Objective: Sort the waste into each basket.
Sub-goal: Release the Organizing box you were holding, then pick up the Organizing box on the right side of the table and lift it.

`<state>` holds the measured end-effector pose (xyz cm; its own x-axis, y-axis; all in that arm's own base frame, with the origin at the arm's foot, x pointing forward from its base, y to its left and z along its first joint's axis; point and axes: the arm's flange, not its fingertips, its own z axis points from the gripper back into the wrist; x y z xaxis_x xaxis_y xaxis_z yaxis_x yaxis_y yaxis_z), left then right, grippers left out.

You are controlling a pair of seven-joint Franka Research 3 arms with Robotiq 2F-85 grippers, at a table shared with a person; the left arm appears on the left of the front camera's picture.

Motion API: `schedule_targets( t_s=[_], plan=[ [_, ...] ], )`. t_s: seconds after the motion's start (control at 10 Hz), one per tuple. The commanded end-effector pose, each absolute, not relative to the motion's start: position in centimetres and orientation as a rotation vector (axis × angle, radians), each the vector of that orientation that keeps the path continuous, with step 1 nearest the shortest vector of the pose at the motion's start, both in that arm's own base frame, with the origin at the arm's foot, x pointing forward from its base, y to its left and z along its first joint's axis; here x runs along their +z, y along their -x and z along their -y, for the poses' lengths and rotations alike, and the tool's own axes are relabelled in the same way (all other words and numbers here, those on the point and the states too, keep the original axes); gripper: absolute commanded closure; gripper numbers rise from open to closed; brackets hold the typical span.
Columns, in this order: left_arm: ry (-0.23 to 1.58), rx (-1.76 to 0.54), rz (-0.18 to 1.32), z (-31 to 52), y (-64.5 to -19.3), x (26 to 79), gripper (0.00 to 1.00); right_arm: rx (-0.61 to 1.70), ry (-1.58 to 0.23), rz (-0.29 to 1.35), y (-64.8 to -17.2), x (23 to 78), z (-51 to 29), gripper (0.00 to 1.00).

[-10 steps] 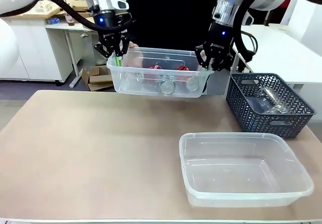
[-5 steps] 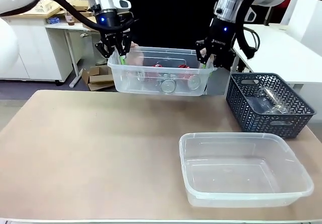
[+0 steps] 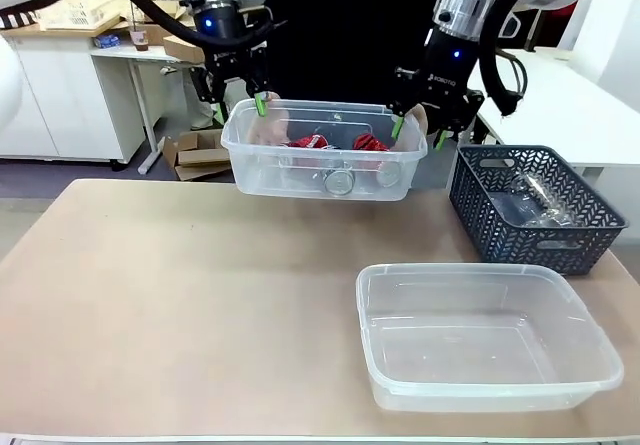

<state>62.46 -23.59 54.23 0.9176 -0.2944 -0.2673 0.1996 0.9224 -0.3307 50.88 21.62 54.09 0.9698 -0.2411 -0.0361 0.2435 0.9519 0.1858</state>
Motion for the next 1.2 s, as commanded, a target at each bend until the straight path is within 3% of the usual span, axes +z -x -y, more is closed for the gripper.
schedule_targets(
  t_s=[0.0,1.1],
  plan=[
    [0.258,-0.282,-0.272,23.0,-60.0,53.9,0.00,-0.218,-0.191,0.033,-50.1,54.1,-20.3,0.00],
    [0.269,-0.267,-0.284,23.6,-61.2,55.0,0.00,-0.238,-0.196,0.017,-50.4,55.1,-20.8,0.00]
  ],
)
